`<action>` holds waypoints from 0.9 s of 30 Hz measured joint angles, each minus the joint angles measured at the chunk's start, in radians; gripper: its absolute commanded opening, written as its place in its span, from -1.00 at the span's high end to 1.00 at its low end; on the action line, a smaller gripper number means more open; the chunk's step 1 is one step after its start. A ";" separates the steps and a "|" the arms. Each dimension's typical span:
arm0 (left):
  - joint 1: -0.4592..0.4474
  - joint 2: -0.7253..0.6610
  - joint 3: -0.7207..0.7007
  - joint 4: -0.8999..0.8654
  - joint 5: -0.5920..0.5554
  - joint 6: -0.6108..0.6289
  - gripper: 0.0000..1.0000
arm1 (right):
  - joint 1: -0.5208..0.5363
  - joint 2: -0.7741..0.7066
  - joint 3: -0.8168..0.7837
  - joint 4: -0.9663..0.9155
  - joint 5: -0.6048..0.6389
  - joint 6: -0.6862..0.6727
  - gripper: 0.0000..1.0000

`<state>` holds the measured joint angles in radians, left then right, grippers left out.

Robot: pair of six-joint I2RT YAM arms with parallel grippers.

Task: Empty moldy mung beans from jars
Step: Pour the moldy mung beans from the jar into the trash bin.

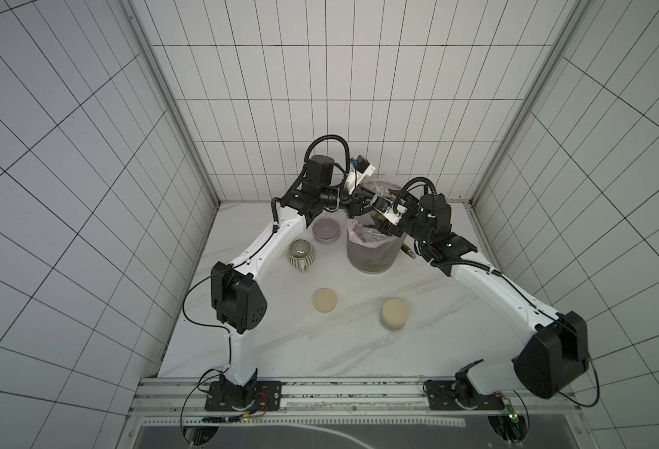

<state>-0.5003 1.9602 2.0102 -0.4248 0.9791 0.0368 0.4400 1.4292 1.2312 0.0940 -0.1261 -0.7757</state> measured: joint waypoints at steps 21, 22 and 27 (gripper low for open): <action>0.034 0.128 -0.033 0.213 -0.054 -0.340 1.00 | -0.145 -0.034 -0.034 0.158 -0.178 0.319 -0.99; 0.032 0.128 -0.033 0.222 -0.054 -0.348 1.00 | -0.154 -0.041 -0.033 0.163 -0.186 0.333 -0.99; 0.030 0.128 -0.033 0.246 -0.051 -0.397 1.00 | -0.201 -0.050 -0.031 0.182 -0.221 0.463 -0.95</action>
<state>-0.4706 2.0884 1.9770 -0.1783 0.9283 -0.3599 0.2394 1.3792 1.1999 0.2764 -0.3473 -0.3130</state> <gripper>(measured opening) 0.075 0.988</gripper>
